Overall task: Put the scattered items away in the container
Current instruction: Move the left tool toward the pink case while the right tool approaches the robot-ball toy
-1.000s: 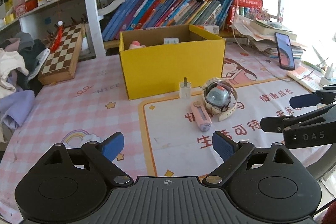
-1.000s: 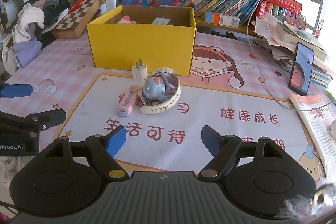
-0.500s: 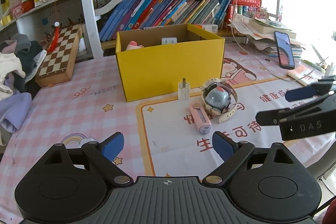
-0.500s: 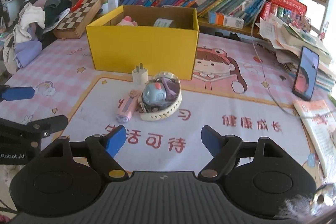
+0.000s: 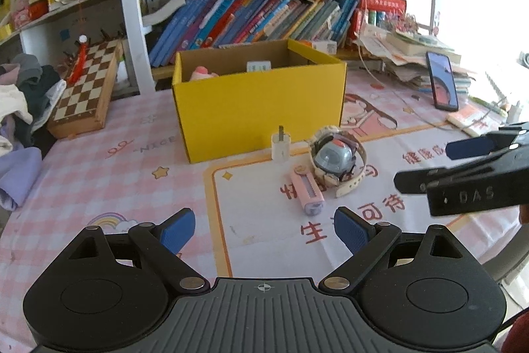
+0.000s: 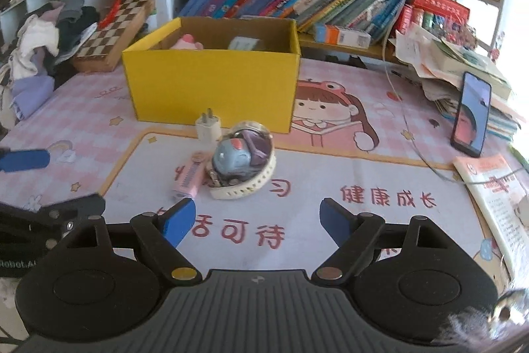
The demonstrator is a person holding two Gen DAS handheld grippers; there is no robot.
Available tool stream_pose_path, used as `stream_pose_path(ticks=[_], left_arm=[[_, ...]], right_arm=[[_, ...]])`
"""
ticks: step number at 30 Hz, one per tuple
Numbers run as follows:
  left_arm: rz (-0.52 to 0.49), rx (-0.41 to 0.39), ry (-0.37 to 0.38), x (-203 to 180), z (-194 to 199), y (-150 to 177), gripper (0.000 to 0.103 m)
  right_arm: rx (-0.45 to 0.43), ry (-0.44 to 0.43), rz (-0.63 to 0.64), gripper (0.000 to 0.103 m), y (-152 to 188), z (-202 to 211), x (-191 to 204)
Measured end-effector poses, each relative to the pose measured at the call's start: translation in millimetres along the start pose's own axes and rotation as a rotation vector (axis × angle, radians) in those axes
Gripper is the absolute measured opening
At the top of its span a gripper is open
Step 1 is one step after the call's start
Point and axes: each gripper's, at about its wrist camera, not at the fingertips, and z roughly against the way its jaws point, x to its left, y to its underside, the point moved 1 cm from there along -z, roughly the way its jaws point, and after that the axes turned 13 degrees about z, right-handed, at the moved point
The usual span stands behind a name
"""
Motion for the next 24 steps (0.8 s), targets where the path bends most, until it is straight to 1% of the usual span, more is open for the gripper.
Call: stream_pose_path(ticks=[5, 10, 12, 16, 18, 20, 24], left_arm=[[-0.012, 0.033, -0.02, -2, -9, -1, 0.092], [0.011, 0.052, 0.002, -2, -15, -3, 0.091], [0.011, 0.059, 0.006, -3, -19, -4, 0.087], [0.018, 0.065, 0.008, -4, -26, -7, 0.085], [0.023, 0.069, 0.008, -5, -30, -8, 0.08], [0.026, 0.077, 0.006, -6, -35, -10, 0.079], [0.026, 0.096, 0.01, -9, -45, -12, 0.072]], right_arm=[[0.02, -0.022, 0.007, 0.079, 3, -5, -1], [0.028, -0.036, 0.016, 0.077, 0, -11, -3], [0.032, -0.042, 0.014, 0.073, -1, -15, -6], [0.039, -0.055, 0.024, 0.07, -6, -24, -9], [0.042, -0.063, 0.032, 0.068, -9, -29, -11], [0.046, -0.069, 0.036, 0.067, -11, -34, -13], [0.056, -0.081, 0.039, 0.061, -16, -44, -19]])
